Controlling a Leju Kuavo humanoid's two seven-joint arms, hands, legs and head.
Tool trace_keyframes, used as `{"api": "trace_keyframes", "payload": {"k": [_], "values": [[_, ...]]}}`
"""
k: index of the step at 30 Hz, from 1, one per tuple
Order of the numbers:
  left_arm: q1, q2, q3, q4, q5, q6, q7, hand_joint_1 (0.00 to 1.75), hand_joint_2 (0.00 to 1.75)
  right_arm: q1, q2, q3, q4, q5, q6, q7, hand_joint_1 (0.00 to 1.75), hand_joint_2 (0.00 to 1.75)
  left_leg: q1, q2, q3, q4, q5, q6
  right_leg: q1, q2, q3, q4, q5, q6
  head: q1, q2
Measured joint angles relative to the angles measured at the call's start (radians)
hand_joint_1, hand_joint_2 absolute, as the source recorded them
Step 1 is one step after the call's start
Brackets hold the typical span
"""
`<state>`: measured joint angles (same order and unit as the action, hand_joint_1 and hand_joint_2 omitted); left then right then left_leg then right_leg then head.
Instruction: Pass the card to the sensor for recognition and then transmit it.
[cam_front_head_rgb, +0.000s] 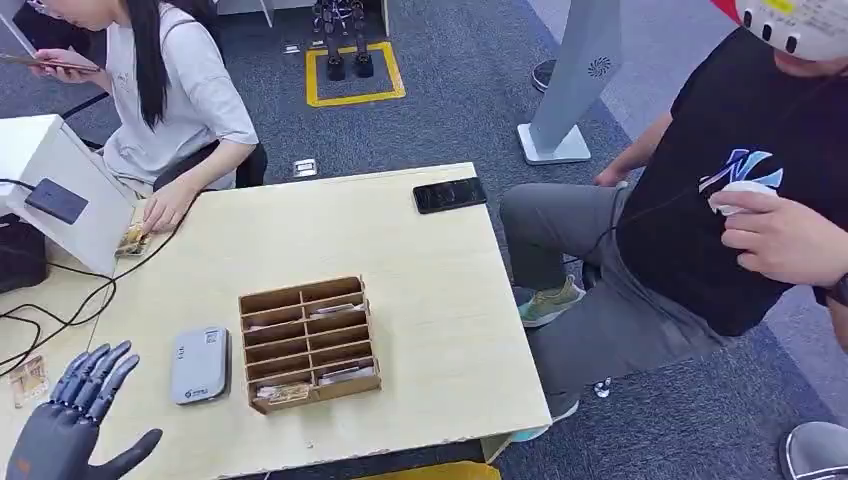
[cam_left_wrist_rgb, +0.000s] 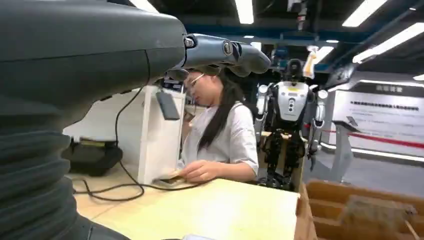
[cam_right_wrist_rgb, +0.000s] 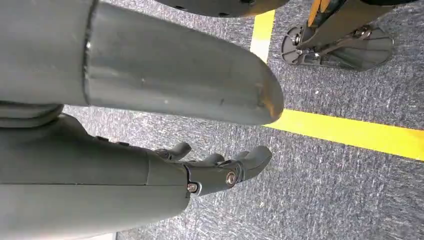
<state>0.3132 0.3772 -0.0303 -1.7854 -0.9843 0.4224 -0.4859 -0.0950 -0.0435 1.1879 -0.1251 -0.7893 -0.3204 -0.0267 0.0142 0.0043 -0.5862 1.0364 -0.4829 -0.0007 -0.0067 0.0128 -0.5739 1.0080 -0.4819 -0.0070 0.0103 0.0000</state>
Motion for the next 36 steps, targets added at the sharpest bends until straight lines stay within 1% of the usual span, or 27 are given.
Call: {"api": "trace_keyframes", "payload": {"k": [1,3,7,11,13,15,18,22,24,26,27,28,31,34,35,36], "values": [[0.014,0.014,-0.028,-0.012,-0.009,0.031,0.025,0.0,1.75,0.0,0.0,0.0,0.0,-0.008,0.0,0.0,0.0,0.0,0.0,0.0,0.0,0.0,0.0,0.0,0.0,0.0,0.0,0.0,0.0,0.0,0.0,0.0],[0.03,0.035,-0.086,-0.029,-0.014,0.061,0.046,0.0,1.75,0.0,0.0,0.0,0.0,-0.015,-0.002,0.003,0.0,0.0,0.0,-0.001,0.0,0.0,0.0,0.0,0.0,-0.001,0.001,0.0,0.0,0.0,0.0,0.0],[0.051,0.065,-0.154,-0.051,-0.017,0.068,0.063,0.0,1.75,0.0,0.0,0.0,0.0,-0.016,-0.002,0.006,0.0,0.0,0.0,-0.001,0.001,0.0,0.0,0.0,0.0,-0.001,0.001,0.0,0.001,-0.001,0.0,0.0],[0.052,0.1,-0.216,-0.06,0.007,0.078,0.104,0.0,1.75,-0.001,0.0,0.0,0.0,-0.032,-0.005,0.005,0.0,0.0,0.0,-0.002,0.001,0.0,0.001,0.0,0.0,-0.002,0.002,0.0,0.001,-0.001,0.0,0.0],[0.052,0.113,-0.243,-0.06,-0.001,0.077,0.124,0.0,1.75,-0.001,0.0,0.0,0.0,-0.033,-0.005,0.003,0.0,0.0,0.0,-0.002,0.001,0.0,0.0,0.0,0.0,-0.002,0.001,0.0,0.001,-0.001,0.0,0.0],[0.05,0.122,-0.268,-0.059,-0.053,0.079,0.143,0.0,1.75,-0.002,0.0,0.001,0.0,-0.033,-0.005,0.003,0.0,0.0,0.0,-0.002,0.001,0.0,0.0,0.0,0.0,-0.002,0.001,0.0,0.001,-0.001,0.0,0.0],[0.039,0.123,-0.307,-0.053,-0.104,0.094,0.159,0.0,1.75,-0.003,0.0,0.003,0.0,-0.035,-0.006,0.002,0.0,0.0,0.0,-0.002,0.001,0.0,0.0,0.0,0.0,-0.002,0.001,0.0,0.001,-0.001,0.0,0.0],[0.007,0.118,-0.365,-0.021,-0.231,0.119,0.209,0.0,1.75,-0.004,0.0,0.007,0.0,-0.042,-0.009,0.0,0.0,0.0,0.0,-0.003,0.001,0.0,0.0,0.0,0.0,-0.003,0.002,0.0,0.001,-0.001,0.0,0.0],[-0.029,0.104,-0.4,0.015,-0.28,0.129,0.243,0.0,1.75,-0.004,0.0,0.009,0.0,-0.049,-0.009,0.0,0.0,0.0,-0.001,-0.003,0.001,0.0,0.001,0.001,-0.001,-0.003,0.002,0.0,0.001,0.0,0.0,0.0],[-0.09,0.071,-0.45,0.082,-0.352,0.138,0.289,0.0,1.75,-0.005,0.0,0.013,0.0,-0.05,-0.009,0.001,0.0,0.0,-0.001,-0.006,0.001,0.0,0.002,0.002,-0.001,-0.007,0.003,0.0,0.001,0.0,0.0,0.0],[-0.109,0.054,-0.469,0.106,-0.368,0.145,0.305,0.0,1.75,-0.008,0.0,0.016,0.0,-0.051,-0.01,0.001,0.0,0.0,-0.001,-0.006,0.001,0.0,0.002,0.002,-0.001,-0.007,0.004,0.0,0.001,0.0,0.001,0.0],[-0.121,0.042,-0.482,0.121,-0.376,0.152,0.313,0.0,1.75,-0.01,0.0,0.018,0.0,-0.051,-0.01,0.001,0.0,0.0,-0.001,-0.006,0.002,0.0,0.002,0.002,-0.001,-0.007,0.004,0.0,0.002,0.0,0.0,0.0],[-0.158,0.019,-0.504,0.167,-0.383,0.164,0.313,0.0,1.75,-0.008,0.0,0.026,0.0,-0.052,-0.011,0.002,0.0,0.0,-0.001,-0.006,0.002,0.0,0.002,0.002,-0.001,-0.007,0.003,0.0,0.002,0.0,0.0,0.0],[-0.197,-0.03,-0.517,0.208,-0.404,0.173,0.315,0.0,1.75,-0.01,0.0,0.032,0.0,-0.061,-0.01,0.002,0.0,0.0,-0.001,-0.007,0.002,0.001,0.002,0.002,-0.001,-0.007,0.004,0.0,0.002,0.0,0.0,0.0],[-0.212,-0.055,-0.52,0.225,-0.418,0.174,0.32,0.0,1.75,-0.01,0.0,0.034,0.0,-0.064,-0.01,0.003,0.0,0.0,-0.001,-0.006,0.002,0.001,0.002,0.002,-0.001,-0.008,0.004,0.0,0.002,0.0,0.0,0.0],[-0.224,-0.071,-0.524,0.242,-0.428,0.174,0.328,0.0,1.75,-0.01,0.0,0.035,0.0,-0.066,-0.01,0.003,0.0,0.0,-0.001,-0.006,0.002,0.001,0.002,0.002,-0.001,-0.008,0.004,0.0,0.002,0.0,0.0,0.0]]}}
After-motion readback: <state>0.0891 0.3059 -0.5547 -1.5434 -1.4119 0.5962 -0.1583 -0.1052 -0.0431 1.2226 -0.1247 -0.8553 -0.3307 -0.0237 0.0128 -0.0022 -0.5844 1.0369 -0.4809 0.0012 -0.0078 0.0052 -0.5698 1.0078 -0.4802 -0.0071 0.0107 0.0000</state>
